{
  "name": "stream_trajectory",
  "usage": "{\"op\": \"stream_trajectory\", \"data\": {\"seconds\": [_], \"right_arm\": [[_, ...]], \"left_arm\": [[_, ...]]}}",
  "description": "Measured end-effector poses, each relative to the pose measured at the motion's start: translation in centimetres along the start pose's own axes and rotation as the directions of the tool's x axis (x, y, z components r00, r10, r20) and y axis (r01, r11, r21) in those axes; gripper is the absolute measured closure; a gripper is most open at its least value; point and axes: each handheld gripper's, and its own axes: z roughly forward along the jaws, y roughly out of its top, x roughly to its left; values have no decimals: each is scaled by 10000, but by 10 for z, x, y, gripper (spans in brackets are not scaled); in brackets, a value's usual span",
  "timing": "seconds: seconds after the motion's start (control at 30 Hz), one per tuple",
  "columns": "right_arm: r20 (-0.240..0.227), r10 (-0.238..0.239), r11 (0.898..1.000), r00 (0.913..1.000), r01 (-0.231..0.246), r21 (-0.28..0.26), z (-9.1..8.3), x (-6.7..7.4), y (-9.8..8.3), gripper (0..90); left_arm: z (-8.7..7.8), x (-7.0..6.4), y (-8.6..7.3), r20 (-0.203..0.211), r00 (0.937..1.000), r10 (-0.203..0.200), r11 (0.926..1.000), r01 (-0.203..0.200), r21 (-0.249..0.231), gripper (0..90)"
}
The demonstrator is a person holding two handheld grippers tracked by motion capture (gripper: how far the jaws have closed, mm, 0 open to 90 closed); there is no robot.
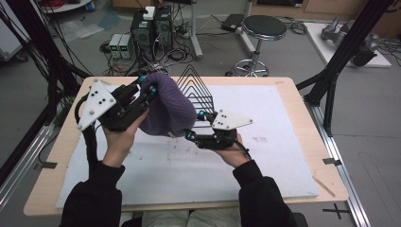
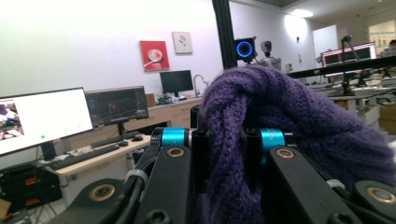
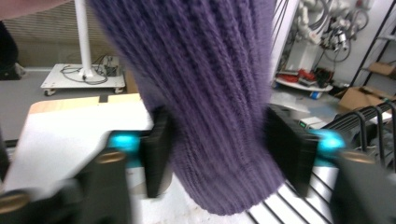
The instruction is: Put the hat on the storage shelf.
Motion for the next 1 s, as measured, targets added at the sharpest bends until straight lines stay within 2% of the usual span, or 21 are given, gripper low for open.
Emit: {"op": "stream_trajectory", "data": {"seconds": [0.03, 0.07, 0.1, 0.17, 0.27, 0.33, 0.53, 0.67, 0.77, 0.87, 1.0], "right_arm": [[-16, 144, 9998, 9999, -144, 100, 0, -1, 1, 569], [98, 307, 9993, 9995, -309, 209, -1, -2, 3, 697], [98, 307, 9993, 9995, -309, 209, -1, -2, 3, 697], [230, 341, 9992, 9992, -345, 197, -2, -4, 6, 762], [397, 538, 9977, 9978, -553, 391, -4, -9, 10, 787], [562, 478, 9968, 9973, -512, 617, -5, -13, 14, 796], [1406, 311, 9947, 9896, -444, 925, -7, -26, 28, 805], [2017, 160, 9948, 9793, -359, 951, -7, -36, 42, 810], [2444, 111, 9965, 9696, -310, 775, -6, -44, 55, 812], [2794, -48, 9971, 9602, -165, 737, -1, -49, 67, 812], [3291, -164, 9971, 9442, -93, 762, 8, -53, 81, 812]], "left_arm": [[0, 1, -1, -5, 10000, -9, 10000, 9, 30, 801], [0, 2, -1, -12, 10000, -16, 10000, 16, 55, 801], [-1, 3, -2, -29, 10000, 23, 10000, -23, 55, 801], [-2, 6, -3, -165, 9997, 168, 9998, -166, 112, 801], [-4, 12, -5, -462, 9982, 394, 9990, -382, 252, 799], [-6, 16, -7, -632, 9969, 469, 9984, -448, 340, 799], [-12, 28, -11, -1169, 9908, 674, 9974, -638, 346, 800], [-12, 37, -11, -1478, 9861, 752, 9970, -714, 307, 801], [-10, 45, -8, -1679, 9832, 713, 9973, -676, 279, 802], [-5, 50, -4, -1844, 9801, 736, 9973, -711, 200, 801], [7, 60, 4, -2235, 9721, 711, 9975, -701, 121, 801]]}}
